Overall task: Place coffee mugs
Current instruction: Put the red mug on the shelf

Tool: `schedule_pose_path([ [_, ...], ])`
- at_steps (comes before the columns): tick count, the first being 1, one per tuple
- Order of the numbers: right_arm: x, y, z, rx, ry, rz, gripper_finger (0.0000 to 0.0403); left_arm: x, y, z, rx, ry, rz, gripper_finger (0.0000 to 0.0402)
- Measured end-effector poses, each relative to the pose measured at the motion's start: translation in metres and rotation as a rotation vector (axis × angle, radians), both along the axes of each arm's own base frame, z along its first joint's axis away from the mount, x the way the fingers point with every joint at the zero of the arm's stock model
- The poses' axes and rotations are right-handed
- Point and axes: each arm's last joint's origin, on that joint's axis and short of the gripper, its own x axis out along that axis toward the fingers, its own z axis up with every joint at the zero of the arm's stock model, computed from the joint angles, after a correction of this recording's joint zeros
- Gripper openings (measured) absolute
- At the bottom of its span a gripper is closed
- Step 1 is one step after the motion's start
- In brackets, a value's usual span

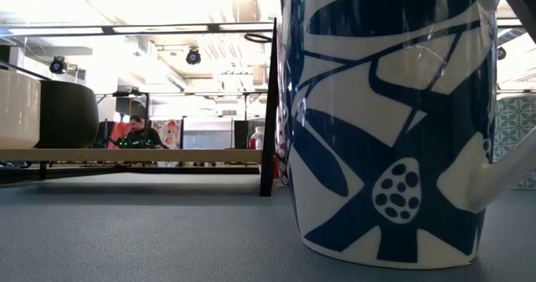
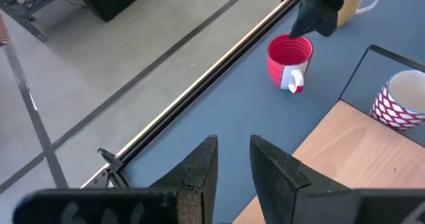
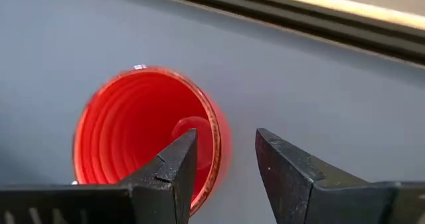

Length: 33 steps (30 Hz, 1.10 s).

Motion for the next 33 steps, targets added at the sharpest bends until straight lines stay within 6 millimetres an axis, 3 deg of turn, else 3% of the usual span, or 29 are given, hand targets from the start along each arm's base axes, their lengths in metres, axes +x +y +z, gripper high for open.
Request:
schedule_pose_path([
  [8, 0.002, 0.0, -0.005, 0.007, 0.009, -0.002, 0.0129, -0.001, 0.0, 0.0, 0.001, 0.005, 0.0, 0.0071],
  [20, 0.003, 0.001, -0.004, 0.01, 0.002, -0.005, 0.0043, -0.003, 0.0, 0.0, 0.003, 0.01, -0.002, 0.0071],
  [33, 0.016, 0.006, 0.002, 0.016, -0.142, 0.019, 0.0038, -0.005, 0.001, 0.001, 0.013, 0.018, -0.016, 0.0071],
])
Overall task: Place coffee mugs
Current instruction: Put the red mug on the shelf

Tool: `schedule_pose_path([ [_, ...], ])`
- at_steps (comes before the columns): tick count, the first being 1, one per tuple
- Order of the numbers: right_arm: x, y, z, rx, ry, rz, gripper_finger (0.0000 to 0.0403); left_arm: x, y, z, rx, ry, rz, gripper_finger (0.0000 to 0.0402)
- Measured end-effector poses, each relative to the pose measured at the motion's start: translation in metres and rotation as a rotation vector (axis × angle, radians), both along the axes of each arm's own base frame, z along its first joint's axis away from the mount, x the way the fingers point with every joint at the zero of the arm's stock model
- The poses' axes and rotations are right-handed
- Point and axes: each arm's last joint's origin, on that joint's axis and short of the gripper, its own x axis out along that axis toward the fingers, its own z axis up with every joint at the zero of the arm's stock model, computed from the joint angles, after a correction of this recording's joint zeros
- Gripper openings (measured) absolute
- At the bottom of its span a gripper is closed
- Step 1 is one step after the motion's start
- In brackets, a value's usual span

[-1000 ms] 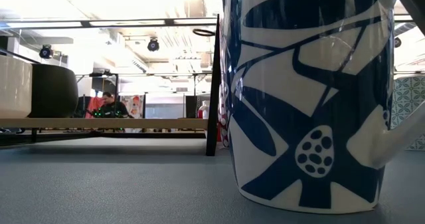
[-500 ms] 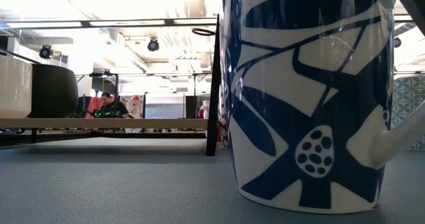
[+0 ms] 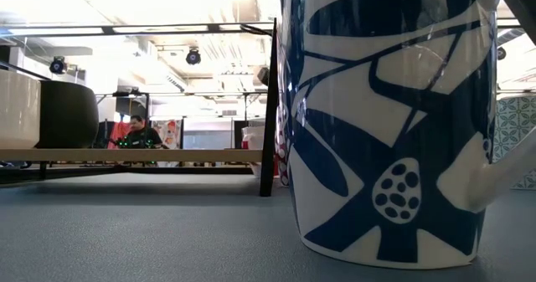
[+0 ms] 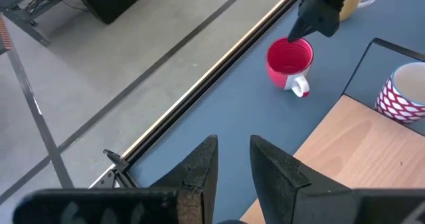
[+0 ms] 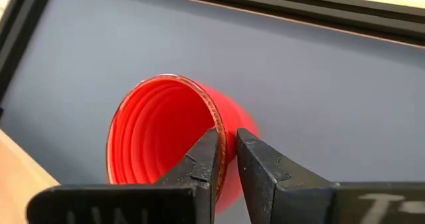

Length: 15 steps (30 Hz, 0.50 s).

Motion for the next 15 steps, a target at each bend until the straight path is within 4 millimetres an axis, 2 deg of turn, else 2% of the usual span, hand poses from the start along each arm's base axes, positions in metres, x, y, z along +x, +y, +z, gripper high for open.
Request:
schedule_pose_path([
  [10, 0.007, 0.009, 0.002, 0.018, -0.05, 0.019, 0.0038, -0.002, 0.0, 0.001, -0.001, -0.007, 0.0, 0.0071],
  [15, 0.016, 0.013, -0.008, 0.052, -0.073, 0.024, 0.0038, -0.002, 0.0, 0.001, -0.001, -0.007, 0.0, 0.0071],
])
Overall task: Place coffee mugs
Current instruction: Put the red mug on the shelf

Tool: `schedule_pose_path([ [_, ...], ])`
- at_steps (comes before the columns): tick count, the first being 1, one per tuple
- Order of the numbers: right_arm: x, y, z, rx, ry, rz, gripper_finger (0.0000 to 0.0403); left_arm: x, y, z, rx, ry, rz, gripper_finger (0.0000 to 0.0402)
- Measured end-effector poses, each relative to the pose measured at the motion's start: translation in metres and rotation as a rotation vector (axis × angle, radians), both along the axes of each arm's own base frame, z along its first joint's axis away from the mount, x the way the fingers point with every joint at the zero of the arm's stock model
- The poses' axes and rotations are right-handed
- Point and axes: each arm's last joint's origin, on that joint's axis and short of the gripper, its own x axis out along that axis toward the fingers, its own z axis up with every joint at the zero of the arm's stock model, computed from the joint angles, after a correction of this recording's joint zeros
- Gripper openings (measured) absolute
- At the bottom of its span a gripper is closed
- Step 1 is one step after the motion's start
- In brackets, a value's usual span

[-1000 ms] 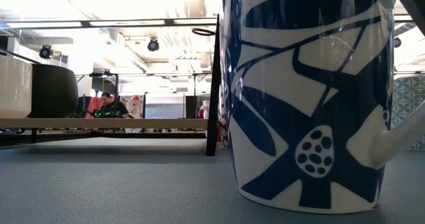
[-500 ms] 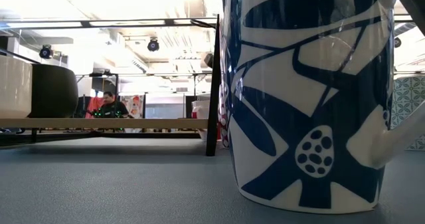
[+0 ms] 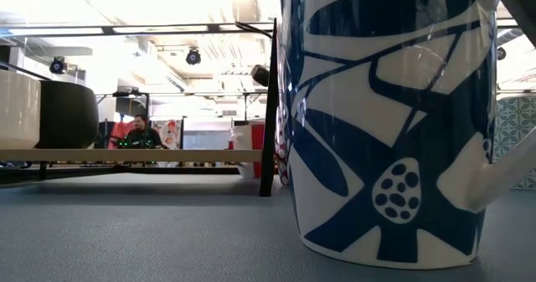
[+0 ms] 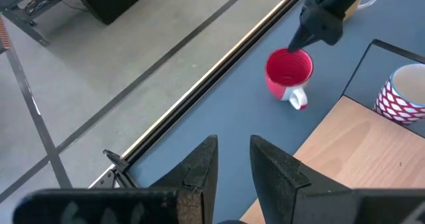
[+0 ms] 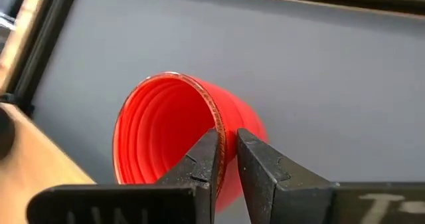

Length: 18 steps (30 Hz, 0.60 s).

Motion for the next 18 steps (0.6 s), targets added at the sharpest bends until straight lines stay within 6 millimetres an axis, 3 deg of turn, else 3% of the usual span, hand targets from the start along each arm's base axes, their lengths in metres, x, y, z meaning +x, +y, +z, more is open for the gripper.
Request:
schedule_pose_path([
  [8, 0.018, 0.008, -0.008, 0.032, -0.114, 0.035, 0.0038, 0.0, 0.0, 0.0, -0.001, -0.003, 0.002, 0.0071],
  [18, 0.02, 0.007, -0.007, 0.005, -0.129, 0.045, 0.0038, 0.003, -0.001, -0.005, -0.017, 0.016, -0.004, 0.0071],
])
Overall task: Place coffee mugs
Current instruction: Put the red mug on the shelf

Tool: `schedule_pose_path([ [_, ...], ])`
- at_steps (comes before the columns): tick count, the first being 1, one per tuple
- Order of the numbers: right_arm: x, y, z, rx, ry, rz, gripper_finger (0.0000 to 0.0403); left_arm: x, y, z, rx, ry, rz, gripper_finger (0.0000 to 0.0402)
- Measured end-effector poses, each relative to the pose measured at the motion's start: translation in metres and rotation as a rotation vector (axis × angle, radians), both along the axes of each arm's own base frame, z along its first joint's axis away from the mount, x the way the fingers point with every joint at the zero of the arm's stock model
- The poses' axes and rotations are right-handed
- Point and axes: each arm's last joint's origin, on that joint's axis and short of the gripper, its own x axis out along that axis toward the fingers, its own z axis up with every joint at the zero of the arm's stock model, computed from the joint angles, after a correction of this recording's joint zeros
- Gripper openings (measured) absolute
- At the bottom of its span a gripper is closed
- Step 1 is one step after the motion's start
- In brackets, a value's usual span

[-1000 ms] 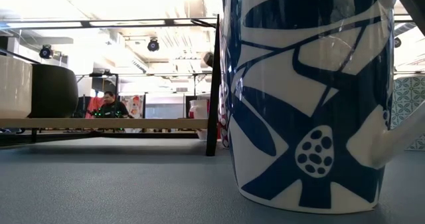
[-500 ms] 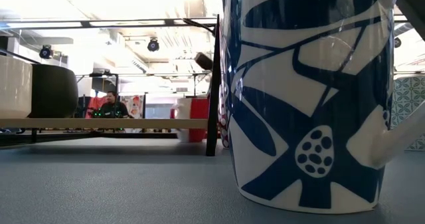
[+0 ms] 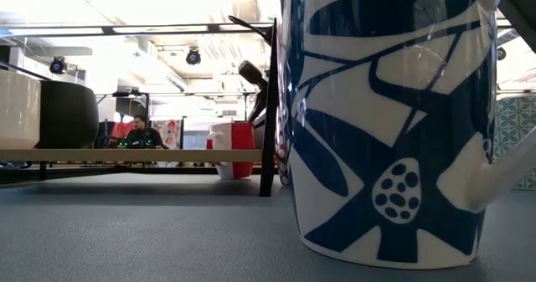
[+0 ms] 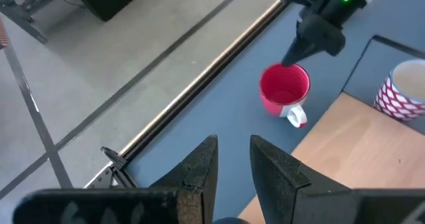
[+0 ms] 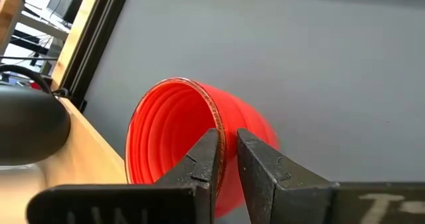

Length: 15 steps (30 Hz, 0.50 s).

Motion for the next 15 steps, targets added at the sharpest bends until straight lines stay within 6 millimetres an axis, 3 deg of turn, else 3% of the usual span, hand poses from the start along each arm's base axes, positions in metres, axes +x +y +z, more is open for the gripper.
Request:
schedule_pose_path([
  [7, 0.001, 0.0, 0.001, -0.027, -0.001, 0.021, 0.0044, 0.015, -0.003, -0.011, -0.009, 0.065, -0.017, 0.0071],
  [15, -0.001, -0.004, 0.001, -0.046, 0.005, 0.028, 0.0098, 0.03, -0.005, -0.022, -0.007, 0.116, -0.01, 0.0071],
])
